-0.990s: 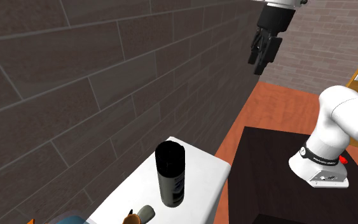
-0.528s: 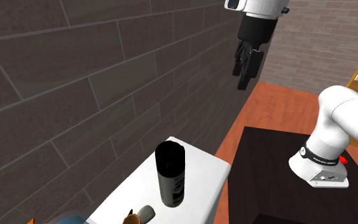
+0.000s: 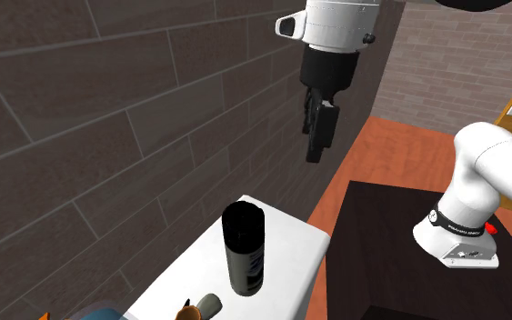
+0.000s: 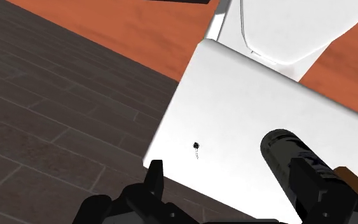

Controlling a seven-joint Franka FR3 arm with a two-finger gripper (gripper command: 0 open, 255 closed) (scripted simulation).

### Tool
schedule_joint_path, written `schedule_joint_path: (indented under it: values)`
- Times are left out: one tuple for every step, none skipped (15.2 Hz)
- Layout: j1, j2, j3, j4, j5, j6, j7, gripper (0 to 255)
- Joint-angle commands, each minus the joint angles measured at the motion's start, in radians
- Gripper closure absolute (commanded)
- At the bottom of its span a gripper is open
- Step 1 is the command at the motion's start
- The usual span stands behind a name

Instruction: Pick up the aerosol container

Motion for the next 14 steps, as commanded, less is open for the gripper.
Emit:
schedule_joint_path:
  values:
    - [0.013,0.078,0.029,0.072,-0.016,-0.007,0.038,0]
    - [0.02,0.116,0.041,0.108,-0.026,-0.011,0.056,0]
    - [0.028,0.156,0.053,0.146,-0.037,-0.017,0.074,0]
    - [0.037,0.196,0.064,0.186,-0.049,-0.023,0.091,0]
    - [0.047,0.238,0.075,0.227,-0.062,-0.031,0.109,0]
    - [0.058,0.28,0.084,0.271,-0.076,-0.04,0.126,0]
    - [0.071,0.323,0.093,0.317,-0.09,-0.051,0.143,0]
    - [0.084,0.368,0.101,0.365,-0.105,-0.064,0.159,0]
    - [0.1,0.414,0.107,0.417,-0.121,-0.078,0.175,0]
    - [0.117,0.461,0.113,0.472,-0.137,-0.094,0.19,0]
    - [0.136,0.509,0.117,0.53,-0.154,-0.113,0.204,0]
    - [0.14,0.516,0.116,0.538,-0.156,-0.115,0.205,0]
    - [0.138,0.512,0.115,0.52,-0.154,-0.1,0.205,0]
    - [0.136,0.509,0.115,0.502,-0.153,-0.085,0.205,0]
